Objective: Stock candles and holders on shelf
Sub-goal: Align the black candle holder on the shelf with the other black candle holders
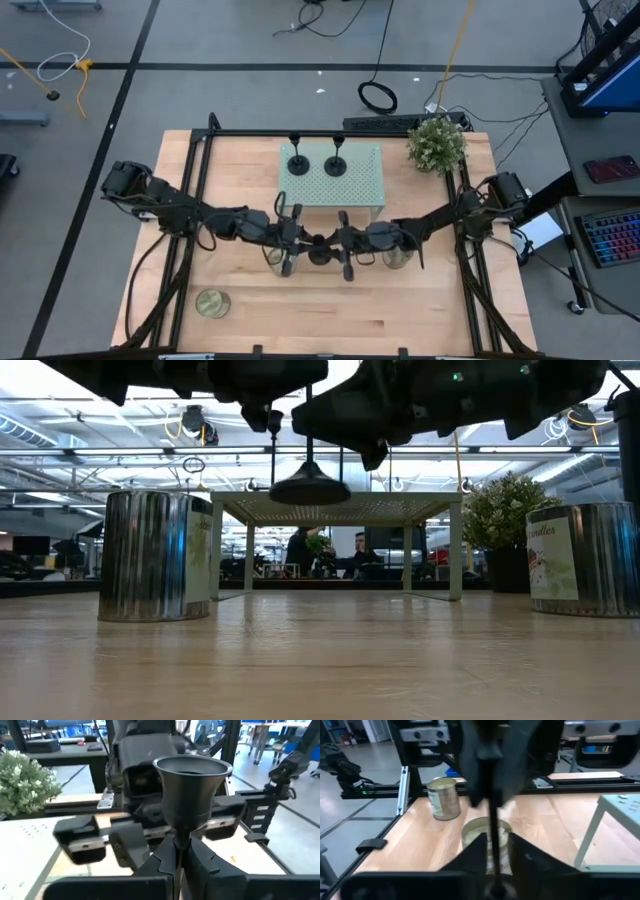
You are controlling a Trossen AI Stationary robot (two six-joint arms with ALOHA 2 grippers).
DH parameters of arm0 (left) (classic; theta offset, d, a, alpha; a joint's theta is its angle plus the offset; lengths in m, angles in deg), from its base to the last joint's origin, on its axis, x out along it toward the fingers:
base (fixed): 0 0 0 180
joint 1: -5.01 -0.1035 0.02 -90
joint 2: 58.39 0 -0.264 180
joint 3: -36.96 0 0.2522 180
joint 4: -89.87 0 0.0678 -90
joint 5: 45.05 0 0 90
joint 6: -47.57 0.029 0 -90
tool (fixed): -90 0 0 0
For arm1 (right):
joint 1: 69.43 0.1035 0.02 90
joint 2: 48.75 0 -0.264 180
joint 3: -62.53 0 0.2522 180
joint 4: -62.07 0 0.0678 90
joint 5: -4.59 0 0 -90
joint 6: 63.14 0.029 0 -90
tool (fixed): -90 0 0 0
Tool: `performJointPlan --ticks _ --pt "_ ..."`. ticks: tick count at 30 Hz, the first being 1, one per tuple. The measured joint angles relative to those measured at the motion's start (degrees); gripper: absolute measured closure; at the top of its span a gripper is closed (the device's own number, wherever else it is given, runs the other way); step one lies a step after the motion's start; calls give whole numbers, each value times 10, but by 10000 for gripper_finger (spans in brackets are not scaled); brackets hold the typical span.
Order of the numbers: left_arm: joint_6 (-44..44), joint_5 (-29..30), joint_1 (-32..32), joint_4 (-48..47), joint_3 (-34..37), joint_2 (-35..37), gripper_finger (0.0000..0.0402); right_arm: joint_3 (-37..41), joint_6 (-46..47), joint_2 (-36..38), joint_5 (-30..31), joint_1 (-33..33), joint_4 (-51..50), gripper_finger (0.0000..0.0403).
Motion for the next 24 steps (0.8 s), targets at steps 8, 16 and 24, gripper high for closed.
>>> performJointPlan --ticks 8,16,24 --pt "-31 0 -19 -13 0 0 362 0 20 0 -1 -13 -4 386" --pt "-30 -1 -18 -32 0 0 357 1 35 5 1 -7 -28 394" --pt "-22 -1 -16 -60 0 1 355 1 30 79 16 -6 -111 395"
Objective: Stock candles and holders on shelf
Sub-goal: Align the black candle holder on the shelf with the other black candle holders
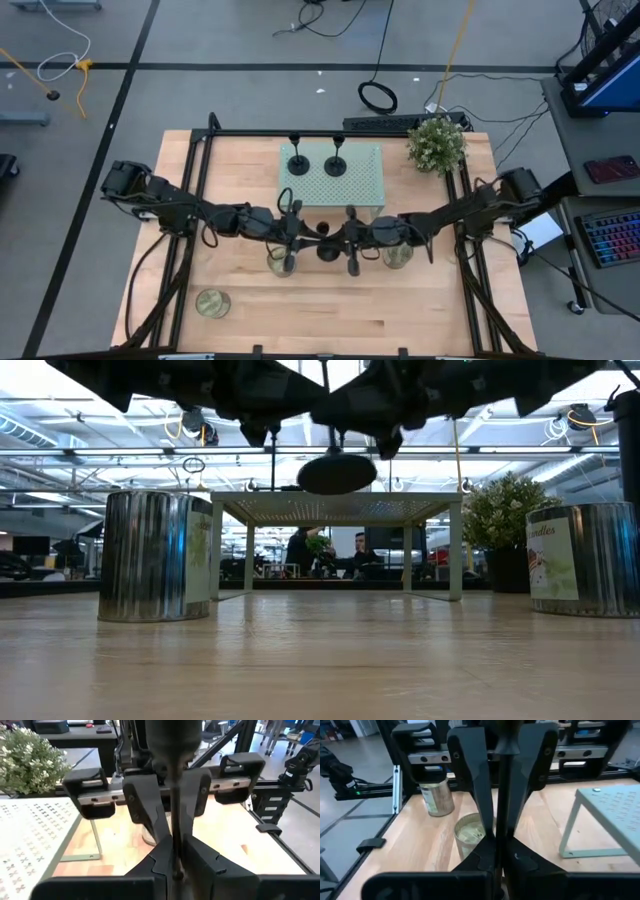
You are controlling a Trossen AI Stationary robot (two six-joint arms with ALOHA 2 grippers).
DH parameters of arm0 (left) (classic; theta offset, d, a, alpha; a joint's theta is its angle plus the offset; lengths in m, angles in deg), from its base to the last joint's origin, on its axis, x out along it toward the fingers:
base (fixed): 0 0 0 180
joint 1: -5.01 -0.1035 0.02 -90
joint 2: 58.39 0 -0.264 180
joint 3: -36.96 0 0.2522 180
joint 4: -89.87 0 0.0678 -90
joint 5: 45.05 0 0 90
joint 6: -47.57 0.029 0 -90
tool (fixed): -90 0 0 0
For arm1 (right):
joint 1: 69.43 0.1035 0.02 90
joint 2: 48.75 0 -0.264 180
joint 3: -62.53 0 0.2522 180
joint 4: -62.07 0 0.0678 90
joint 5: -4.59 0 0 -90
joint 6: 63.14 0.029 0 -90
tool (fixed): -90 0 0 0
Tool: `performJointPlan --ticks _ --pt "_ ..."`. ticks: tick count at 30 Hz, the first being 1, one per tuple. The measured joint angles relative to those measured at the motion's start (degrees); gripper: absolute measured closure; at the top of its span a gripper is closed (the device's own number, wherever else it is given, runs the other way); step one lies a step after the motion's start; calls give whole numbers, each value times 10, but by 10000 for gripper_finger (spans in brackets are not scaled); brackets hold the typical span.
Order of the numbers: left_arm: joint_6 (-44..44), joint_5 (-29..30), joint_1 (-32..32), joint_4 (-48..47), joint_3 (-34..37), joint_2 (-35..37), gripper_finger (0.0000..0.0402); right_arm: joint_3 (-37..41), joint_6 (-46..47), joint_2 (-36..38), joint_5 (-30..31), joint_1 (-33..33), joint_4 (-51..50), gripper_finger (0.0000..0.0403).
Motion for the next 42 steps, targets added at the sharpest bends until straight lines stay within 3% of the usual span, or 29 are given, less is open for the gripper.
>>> performJointPlan --ticks 3,7,14,19,24,30,35,42 --pt "21 0 -2 -12 0 3 355 0 -4 44 14 0 -67 394" --pt "29 -1 -1 -46 2 34 355 -1 -38 126 105 0 -144 392" --pt "49 17 -1 -165 1 165 355 -1 -143 251 204 -29 -172 390" --pt "52 23 -2 -263 1 284 355 0 -163 272 225 -106 -224 389" --pt "65 67 -2 -335 1 380 355 26 -113 262 140 -219 -224 389" --pt "81 118 -3 -404 1 432 355 58 -61 243 25 -337 -187 392" --pt "80 130 -3 -436 1 434 355 100 -20 226 -47 -375 -123 389" --pt "82 153 -4 -436 1 426 355 130 -51 227 -47 -381 -99 388"
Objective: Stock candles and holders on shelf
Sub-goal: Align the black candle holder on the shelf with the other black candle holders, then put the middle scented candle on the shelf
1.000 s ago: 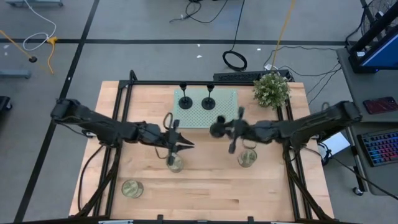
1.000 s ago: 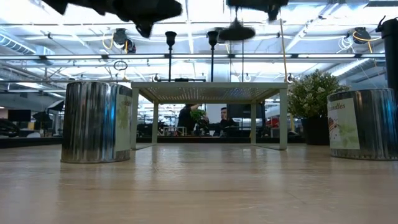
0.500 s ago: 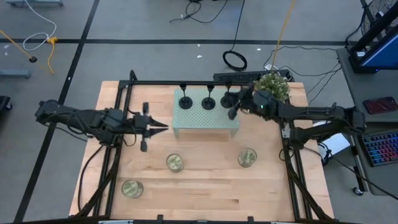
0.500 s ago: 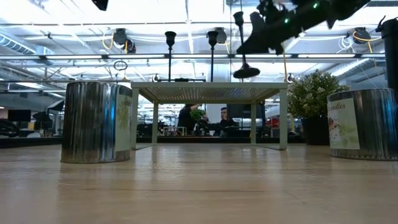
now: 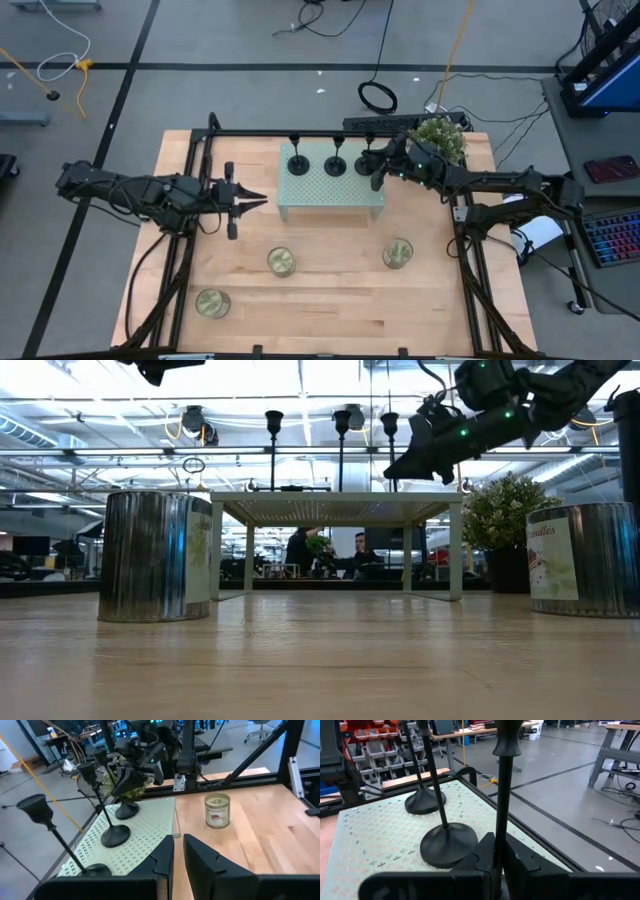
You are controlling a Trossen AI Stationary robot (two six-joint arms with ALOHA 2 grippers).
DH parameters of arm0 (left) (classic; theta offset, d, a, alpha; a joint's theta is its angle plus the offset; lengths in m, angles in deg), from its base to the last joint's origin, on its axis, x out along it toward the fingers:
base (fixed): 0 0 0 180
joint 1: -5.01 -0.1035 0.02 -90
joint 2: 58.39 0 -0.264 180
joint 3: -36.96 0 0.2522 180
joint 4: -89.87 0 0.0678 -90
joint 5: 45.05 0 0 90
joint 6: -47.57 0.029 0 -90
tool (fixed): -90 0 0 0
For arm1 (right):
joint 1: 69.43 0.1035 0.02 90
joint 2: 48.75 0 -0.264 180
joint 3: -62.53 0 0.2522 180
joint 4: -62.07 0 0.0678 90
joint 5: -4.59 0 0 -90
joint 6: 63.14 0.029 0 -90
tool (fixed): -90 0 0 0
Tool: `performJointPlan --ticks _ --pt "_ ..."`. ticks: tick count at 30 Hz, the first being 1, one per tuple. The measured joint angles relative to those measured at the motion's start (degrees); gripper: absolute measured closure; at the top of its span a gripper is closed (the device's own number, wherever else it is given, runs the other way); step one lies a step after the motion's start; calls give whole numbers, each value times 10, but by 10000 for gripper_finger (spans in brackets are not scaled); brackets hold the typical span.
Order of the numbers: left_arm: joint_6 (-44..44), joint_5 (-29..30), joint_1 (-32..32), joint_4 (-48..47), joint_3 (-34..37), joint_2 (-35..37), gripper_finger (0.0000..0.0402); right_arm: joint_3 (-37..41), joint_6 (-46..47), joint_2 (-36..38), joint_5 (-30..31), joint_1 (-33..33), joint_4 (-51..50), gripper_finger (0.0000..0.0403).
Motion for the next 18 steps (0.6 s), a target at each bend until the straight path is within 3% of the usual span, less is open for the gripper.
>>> performJointPlan --ticks 6,18 --pt "0 2 0 -1 0 0 355 8 6 0 -2 -2 -6 366" --pt "1 1 0 -46 0 0 355 8 -11 27 -15 7 -12 250"
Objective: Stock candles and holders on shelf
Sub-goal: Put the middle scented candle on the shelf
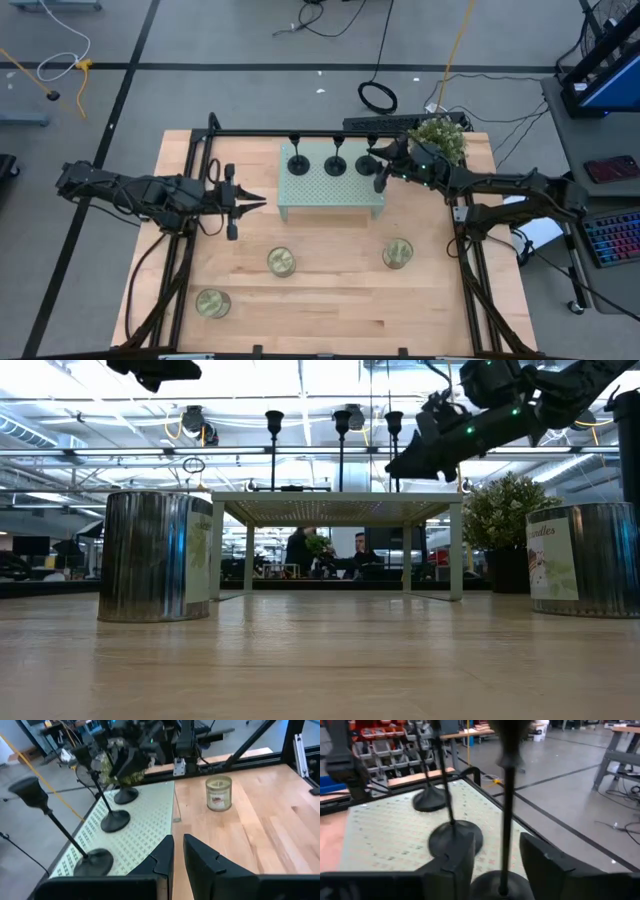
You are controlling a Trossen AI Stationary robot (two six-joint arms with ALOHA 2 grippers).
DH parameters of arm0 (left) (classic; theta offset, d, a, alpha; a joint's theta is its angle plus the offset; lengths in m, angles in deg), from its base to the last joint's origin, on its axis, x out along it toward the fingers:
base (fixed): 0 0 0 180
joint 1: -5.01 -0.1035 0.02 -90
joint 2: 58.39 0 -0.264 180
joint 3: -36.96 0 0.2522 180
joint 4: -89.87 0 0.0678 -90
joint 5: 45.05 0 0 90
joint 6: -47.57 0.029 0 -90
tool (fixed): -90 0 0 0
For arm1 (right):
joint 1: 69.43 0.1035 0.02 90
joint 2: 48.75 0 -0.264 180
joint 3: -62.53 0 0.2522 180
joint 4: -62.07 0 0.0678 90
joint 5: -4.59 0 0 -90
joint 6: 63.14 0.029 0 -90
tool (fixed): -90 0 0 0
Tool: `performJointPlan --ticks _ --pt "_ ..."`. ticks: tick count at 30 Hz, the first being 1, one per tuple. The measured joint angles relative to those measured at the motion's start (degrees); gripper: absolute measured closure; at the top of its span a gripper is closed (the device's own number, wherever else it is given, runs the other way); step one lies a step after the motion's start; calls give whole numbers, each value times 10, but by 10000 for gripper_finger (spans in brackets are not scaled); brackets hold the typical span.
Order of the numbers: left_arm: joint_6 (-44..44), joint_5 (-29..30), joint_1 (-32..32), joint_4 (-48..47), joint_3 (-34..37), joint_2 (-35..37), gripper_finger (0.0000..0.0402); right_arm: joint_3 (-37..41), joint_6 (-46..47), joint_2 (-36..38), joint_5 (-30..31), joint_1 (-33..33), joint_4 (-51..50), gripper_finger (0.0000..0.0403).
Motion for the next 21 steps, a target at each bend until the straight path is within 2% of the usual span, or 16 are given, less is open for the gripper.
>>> performJointPlan --ticks 7,13,17,21 --pt "-29 -40 0 -38 0 -1 344 0 8 61 2 28 -64 201" --pt "-36 -85 8 -41 0 -21 275 0 41 78 7 77 -109 183" --pt "-45 -130 26 -42 0 -65 231 0 37 78 78 113 -144 181" --pt "-51 -137 56 -44 0 -126 217 0 40 77 150 142 -172 181"
